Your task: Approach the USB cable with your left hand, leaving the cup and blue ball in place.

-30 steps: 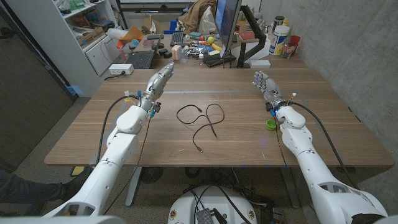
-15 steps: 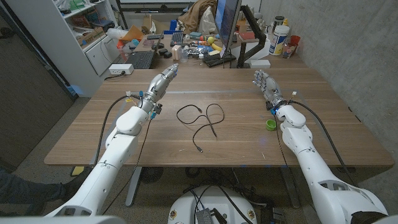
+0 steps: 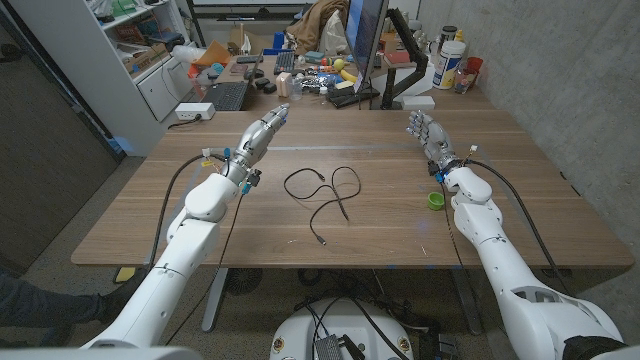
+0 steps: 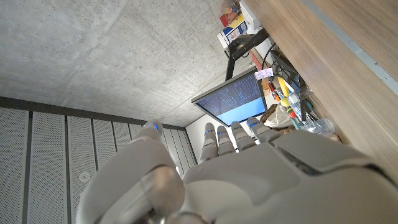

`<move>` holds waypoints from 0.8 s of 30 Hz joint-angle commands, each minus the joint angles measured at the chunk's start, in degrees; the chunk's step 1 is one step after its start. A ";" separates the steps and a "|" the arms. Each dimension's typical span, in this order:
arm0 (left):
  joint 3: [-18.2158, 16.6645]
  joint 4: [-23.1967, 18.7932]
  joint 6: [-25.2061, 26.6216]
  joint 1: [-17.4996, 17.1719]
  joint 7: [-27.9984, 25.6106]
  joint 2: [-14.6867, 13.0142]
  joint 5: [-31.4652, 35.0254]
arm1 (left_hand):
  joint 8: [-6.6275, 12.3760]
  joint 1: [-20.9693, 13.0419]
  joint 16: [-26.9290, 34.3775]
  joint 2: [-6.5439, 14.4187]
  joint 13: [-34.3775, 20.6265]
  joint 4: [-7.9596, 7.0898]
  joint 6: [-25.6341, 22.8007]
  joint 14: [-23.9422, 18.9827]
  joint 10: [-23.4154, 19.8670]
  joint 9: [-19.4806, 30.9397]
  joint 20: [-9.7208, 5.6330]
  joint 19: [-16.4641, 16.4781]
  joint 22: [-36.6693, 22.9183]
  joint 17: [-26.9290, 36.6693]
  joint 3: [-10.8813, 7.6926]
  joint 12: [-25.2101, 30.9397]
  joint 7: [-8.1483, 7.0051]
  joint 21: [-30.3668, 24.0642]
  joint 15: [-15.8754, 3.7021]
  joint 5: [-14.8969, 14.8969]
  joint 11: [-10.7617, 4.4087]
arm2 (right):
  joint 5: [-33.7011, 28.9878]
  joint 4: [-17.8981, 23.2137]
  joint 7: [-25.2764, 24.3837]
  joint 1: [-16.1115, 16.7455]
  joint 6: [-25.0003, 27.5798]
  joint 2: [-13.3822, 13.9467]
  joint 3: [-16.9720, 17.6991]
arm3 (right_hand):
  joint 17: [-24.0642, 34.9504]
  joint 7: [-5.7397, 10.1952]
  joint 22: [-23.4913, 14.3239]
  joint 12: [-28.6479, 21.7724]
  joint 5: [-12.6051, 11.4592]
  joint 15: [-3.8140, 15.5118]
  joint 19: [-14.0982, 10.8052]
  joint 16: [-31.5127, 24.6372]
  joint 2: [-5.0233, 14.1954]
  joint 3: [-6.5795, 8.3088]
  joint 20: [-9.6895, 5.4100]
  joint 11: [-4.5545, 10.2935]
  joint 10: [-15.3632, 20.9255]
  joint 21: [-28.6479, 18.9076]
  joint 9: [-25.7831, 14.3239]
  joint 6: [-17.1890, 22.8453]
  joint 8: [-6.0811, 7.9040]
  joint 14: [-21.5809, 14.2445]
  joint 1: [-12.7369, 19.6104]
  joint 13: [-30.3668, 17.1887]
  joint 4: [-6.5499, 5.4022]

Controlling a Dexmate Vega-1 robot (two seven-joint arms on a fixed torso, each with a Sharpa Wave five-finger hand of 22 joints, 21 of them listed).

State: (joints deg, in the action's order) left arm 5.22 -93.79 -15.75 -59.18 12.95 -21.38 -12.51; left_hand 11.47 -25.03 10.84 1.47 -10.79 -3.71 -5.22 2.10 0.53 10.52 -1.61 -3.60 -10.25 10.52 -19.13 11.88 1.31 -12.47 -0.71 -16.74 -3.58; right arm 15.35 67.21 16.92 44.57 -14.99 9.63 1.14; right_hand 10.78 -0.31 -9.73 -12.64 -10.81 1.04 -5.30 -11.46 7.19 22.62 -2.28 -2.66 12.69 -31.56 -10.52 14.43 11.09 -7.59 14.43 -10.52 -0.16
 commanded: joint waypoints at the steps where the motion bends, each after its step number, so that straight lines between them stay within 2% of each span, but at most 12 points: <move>1: -0.37 -2.71 -0.41 -1.84 -1.14 -0.46 1.51 | 0.55 -0.63 0.36 0.06 -0.25 0.33 -0.44 -0.51 -0.61 0.19 0.21 0.05 -0.15 0.14 -0.16 0.28 0.02 0.02 -0.10 -0.37 -0.06 | 0.11 -1.35 0.33 -0.97 -0.87 -0.06 0.06 | 0.11 -0.01 -0.19 0.10 -0.10 -0.17 -0.58 0.02 -0.40 0.20 -1.48 -0.03 0.50 0.25 -0.34 0.81 0.17 -0.44 0.19 -0.13 0.33; 11: -0.64 -4.55 -0.05 -2.91 -1.80 -1.10 2.92 | 0.68 -0.87 0.42 0.26 -0.25 0.42 -1.04 -0.88 -0.87 0.19 0.39 0.13 -0.15 0.13 -0.24 0.29 0.10 0.09 -0.22 -0.35 -0.15 | 0.03 -2.51 0.47 -1.81 -1.31 -0.14 0.07 | 0.10 0.02 -0.20 0.12 -0.11 -0.23 -0.64 0.04 -0.38 0.22 -1.43 -0.20 0.53 0.51 -0.34 0.79 0.14 -0.51 0.12 -0.13 0.36; 17: -0.42 -4.78 -0.37 -3.35 -2.22 -0.57 3.02 | 0.84 -1.01 0.48 0.38 -0.26 0.47 -1.63 -1.17 -1.41 0.20 0.49 0.25 -0.15 0.13 -0.28 0.45 -0.06 0.10 -0.16 -0.33 -0.01 | -0.02 -2.93 0.61 -1.96 -1.41 -0.24 0.00 | 0.10 0.03 -0.21 0.08 -0.12 -0.29 -0.69 0.02 -0.34 0.24 -1.40 -0.21 0.70 0.72 -0.34 0.87 0.16 -0.64 0.08 -0.14 0.37; 24: 0.40 -6.23 0.02 -3.91 -3.06 -1.96 7.00 | 0.94 -1.20 0.54 0.53 -0.26 0.55 -2.11 -1.51 -1.76 0.20 0.57 0.53 -0.15 0.12 -0.35 0.51 -0.15 0.06 -0.36 -0.32 -0.18 | 0.05 -3.54 0.71 -2.20 -1.77 -0.35 0.12 | 0.09 0.02 -0.21 0.09 -0.13 -0.30 -0.81 0.04 -0.35 0.24 -1.41 -0.19 0.74 0.91 -0.34 0.94 0.17 -0.69 0.02 -0.14 0.40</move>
State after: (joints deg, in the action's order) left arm 4.84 -98.24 -15.98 -62.18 10.91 -22.24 -9.07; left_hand 11.91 -25.53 10.83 1.98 -10.79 -3.48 -6.67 0.98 -0.80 10.52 -1.31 -3.30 -10.25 10.52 -19.36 12.14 1.33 -12.47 -1.04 -16.74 -3.68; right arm 15.35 64.55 17.44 42.80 -16.31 9.44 1.20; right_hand 10.78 -0.31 -9.73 -12.64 -10.81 0.72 -5.70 -11.46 7.19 22.86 -2.05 -2.89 12.91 -30.71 -10.51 15.06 11.09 -7.90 14.43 -10.52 0.08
